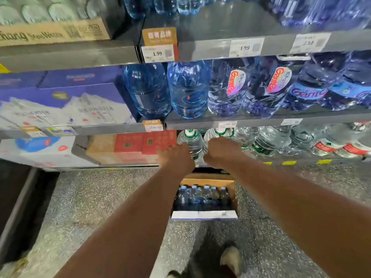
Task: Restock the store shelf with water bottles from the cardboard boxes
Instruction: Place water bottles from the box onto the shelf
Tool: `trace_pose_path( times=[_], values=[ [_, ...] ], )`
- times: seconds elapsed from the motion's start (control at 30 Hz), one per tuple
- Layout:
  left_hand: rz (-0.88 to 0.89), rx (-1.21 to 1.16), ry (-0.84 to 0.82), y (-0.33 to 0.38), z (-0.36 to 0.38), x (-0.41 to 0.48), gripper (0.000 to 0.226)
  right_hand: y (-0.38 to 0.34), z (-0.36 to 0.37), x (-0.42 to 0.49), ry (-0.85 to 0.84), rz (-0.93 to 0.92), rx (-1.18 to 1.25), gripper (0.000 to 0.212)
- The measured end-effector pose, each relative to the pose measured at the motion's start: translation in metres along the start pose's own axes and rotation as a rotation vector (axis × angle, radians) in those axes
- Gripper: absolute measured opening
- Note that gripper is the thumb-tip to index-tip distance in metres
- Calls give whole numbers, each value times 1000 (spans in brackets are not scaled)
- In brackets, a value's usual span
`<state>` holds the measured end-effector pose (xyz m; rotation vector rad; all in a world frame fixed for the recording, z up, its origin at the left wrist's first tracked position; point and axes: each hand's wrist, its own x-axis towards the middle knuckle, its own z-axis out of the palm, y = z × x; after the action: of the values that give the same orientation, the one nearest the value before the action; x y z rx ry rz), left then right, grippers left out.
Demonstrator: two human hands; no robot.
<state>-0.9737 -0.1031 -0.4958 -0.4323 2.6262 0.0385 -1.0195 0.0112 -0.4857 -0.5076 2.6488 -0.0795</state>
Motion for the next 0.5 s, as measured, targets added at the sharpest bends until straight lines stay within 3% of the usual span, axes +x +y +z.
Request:
trace_pose_path(
  times=[0.1,0.27,0.5],
  values=[
    [5,-30,-43,12,29,17,36,12,30,17,-90,-8,4,6],
    [59,-7,-143,14,79,45,36,17,79,47,-330,65,42,17],
    [144,53,-225,4,158,88,31,22,168,68,-266,133,1,25]
  ],
)
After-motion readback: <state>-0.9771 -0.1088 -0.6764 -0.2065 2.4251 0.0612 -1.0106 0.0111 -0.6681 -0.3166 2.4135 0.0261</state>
